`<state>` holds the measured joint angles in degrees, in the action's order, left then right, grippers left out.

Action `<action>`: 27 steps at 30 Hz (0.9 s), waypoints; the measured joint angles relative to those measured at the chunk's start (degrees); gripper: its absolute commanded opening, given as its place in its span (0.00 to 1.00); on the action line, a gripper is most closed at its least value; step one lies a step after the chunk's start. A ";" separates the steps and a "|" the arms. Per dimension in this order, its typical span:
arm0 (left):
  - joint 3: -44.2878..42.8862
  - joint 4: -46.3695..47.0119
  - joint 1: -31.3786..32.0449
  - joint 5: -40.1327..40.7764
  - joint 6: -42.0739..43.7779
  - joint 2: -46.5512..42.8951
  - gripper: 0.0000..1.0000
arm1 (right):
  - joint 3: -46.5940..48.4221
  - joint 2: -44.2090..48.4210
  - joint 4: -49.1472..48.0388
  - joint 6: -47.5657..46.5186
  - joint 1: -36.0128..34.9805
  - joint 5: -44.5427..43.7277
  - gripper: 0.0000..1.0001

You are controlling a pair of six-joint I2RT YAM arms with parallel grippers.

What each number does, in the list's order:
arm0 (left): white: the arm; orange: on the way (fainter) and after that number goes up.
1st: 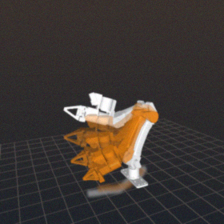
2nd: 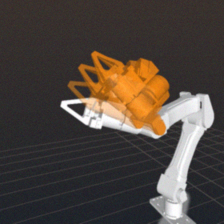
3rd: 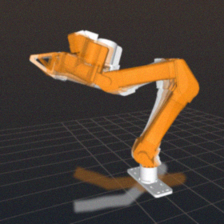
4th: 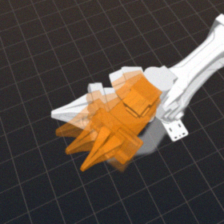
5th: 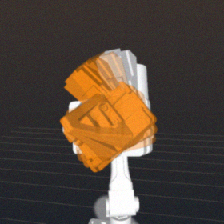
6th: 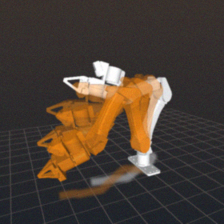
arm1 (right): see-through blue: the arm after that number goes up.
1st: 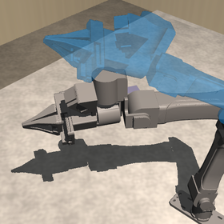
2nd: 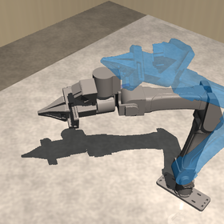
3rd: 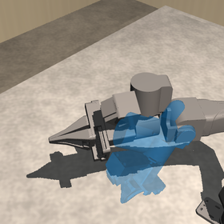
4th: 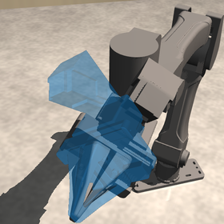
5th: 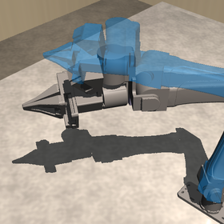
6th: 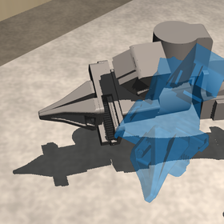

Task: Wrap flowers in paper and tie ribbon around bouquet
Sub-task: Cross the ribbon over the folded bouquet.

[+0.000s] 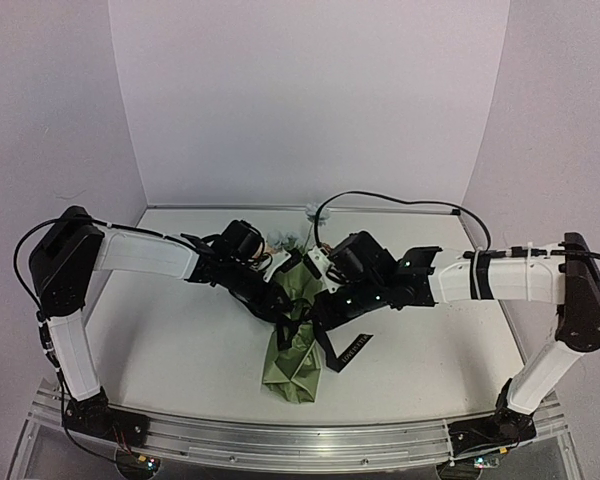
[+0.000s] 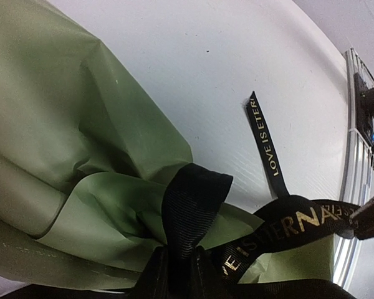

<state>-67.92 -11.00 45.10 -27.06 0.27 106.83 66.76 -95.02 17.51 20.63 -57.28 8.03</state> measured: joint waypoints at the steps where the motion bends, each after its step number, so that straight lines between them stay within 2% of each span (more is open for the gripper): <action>1: 0.00 0.02 0.00 -0.04 0.06 0.00 0.05 | -0.11 0.00 -0.84 -0.42 0.14 0.38 0.00; 6: 0.23 0.68 0.00 -0.46 0.23 -0.09 0.01 | -1.61 -0.59 -7.86 -1.07 2.08 6.01 0.00; 13: 0.62 1.24 -0.06 -1.51 0.08 -0.36 0.00 | -0.91 -7.29 -13.54 0.41 5.66 13.20 0.00; 27: 1.66 3.70 -0.76 -2.12 -1.87 -3.80 0.00 | -2.62 -12.87 -19.71 4.35 6.91 9.35 0.00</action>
<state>-66.26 -7.31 44.34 -29.18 -1.59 103.02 64.14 -107.90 -2.20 24.98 -50.37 17.38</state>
